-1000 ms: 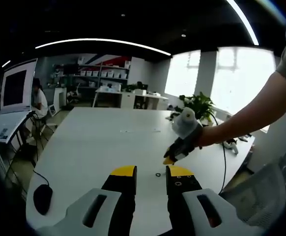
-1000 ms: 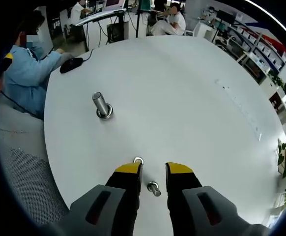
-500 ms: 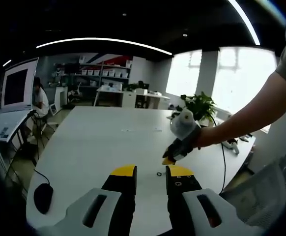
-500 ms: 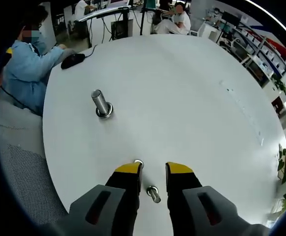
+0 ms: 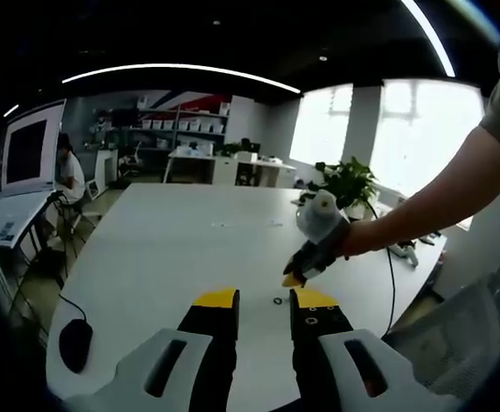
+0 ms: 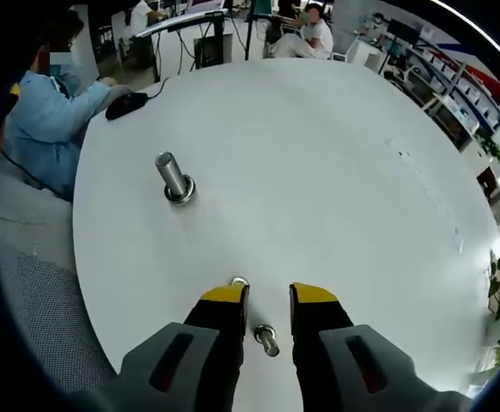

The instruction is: Place the washer onto the threaded stud by aligning its center hole with the stud, sliding it down to the base, and recovering from edge contact or off-axis alignment until the washer reaches the visible bottom stop.

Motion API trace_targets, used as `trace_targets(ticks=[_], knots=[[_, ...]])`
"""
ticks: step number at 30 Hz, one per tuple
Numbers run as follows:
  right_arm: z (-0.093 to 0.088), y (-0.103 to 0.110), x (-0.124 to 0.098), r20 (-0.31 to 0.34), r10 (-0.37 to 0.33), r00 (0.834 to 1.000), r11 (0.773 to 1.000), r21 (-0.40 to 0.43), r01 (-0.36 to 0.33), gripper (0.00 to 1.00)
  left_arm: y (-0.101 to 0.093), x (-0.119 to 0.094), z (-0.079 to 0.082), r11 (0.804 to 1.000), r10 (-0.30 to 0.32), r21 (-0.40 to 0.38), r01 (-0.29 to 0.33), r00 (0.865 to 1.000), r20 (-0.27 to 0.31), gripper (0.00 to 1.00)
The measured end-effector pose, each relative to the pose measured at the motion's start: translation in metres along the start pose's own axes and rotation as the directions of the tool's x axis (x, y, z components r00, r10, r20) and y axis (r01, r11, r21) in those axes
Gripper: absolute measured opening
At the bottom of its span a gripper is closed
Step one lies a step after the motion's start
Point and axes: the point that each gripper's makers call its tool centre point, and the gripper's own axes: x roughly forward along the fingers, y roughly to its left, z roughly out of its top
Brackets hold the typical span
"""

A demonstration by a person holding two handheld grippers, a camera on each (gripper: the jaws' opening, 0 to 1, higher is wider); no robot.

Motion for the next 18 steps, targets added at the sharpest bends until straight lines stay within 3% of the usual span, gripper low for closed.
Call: trace_targets(ticks=[18], knots=[[0.0,0.021,0.022,-0.024,0.053,0.998,0.999,0.008,-0.053,0.23,0.0,0.0,-0.004,1.0,0.003,0.005,-0.003,1.0,-0.018,0.21]])
